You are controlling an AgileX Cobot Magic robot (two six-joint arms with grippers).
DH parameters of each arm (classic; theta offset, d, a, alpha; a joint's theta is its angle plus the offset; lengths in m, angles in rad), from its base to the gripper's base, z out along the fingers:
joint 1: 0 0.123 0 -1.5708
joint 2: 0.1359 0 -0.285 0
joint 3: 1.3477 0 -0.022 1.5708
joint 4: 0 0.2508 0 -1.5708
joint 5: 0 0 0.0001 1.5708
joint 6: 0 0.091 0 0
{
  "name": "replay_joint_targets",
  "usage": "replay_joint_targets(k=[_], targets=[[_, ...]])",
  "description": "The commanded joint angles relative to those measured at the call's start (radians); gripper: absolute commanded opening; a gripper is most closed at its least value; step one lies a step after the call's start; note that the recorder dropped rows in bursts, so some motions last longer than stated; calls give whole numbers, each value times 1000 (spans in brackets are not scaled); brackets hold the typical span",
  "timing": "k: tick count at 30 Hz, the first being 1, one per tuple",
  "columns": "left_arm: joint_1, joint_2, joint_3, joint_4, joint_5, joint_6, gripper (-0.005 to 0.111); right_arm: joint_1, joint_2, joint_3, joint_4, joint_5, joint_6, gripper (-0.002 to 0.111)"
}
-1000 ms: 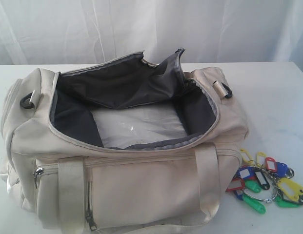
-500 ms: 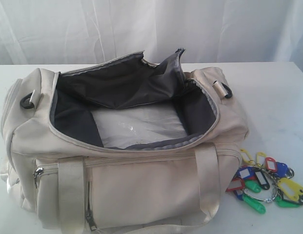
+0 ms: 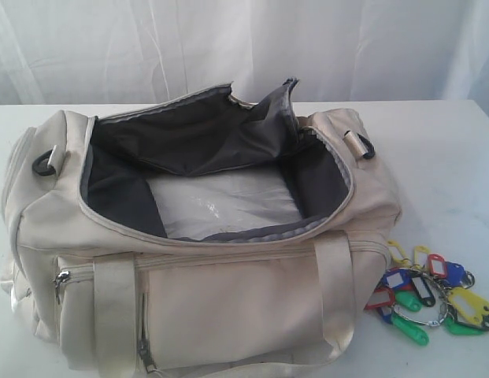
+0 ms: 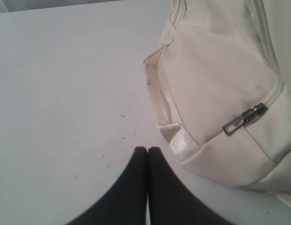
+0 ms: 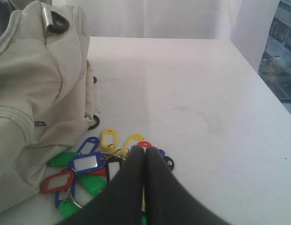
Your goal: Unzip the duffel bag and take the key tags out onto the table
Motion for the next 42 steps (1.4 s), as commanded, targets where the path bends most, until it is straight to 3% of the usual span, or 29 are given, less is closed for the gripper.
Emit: replay_joint_targets(k=[1, 42], targets=[[0, -4, 4, -12, -3, -5, 1, -4, -5, 5, -1, -7, -11, 0], [0, -4, 4, -12, -3, -5, 1, -4, -5, 5, -1, -7, -11, 0]])
